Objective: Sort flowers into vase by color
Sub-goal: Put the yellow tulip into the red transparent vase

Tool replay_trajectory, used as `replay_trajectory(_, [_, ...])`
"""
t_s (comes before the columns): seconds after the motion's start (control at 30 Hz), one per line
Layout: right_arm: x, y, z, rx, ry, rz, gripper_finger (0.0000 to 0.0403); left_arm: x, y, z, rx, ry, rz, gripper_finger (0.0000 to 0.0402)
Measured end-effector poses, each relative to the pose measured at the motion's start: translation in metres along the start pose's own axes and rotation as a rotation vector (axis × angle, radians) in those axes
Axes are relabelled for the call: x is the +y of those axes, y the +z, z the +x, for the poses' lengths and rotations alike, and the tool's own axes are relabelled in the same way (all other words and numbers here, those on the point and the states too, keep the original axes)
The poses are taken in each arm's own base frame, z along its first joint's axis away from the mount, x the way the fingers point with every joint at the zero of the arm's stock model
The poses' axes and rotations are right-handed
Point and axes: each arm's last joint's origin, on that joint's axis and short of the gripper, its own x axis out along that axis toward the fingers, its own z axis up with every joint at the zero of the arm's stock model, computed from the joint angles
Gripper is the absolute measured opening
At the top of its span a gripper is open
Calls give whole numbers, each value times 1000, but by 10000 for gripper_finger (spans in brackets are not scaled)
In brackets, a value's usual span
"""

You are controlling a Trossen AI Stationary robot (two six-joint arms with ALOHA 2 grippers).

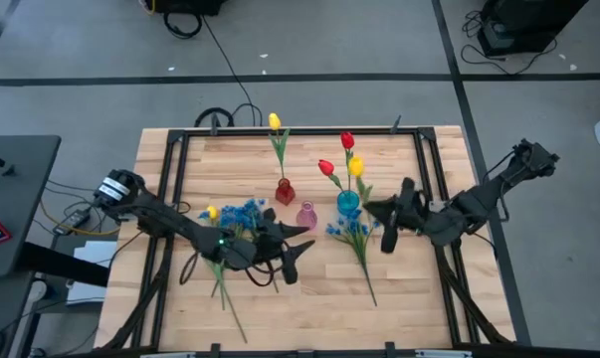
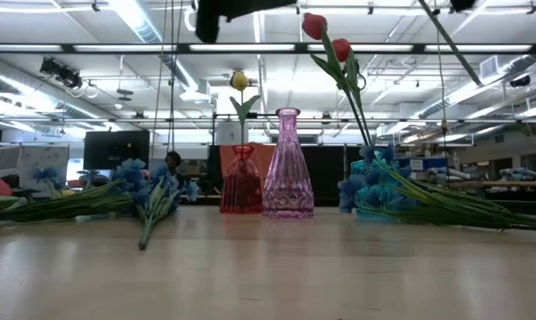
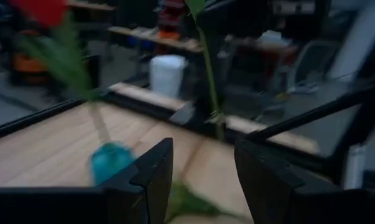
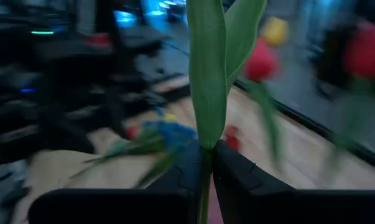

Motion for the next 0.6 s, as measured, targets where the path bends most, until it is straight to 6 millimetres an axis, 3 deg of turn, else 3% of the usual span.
replay_trajectory(0.27, [42,-4,24,-116,188,-122,44,-6,0,18,-88,-110,83,177])
replay_trajectory(0.6, [62,-8,48,-246,208,-182,44,-16,11,24,-129,-161,178,177])
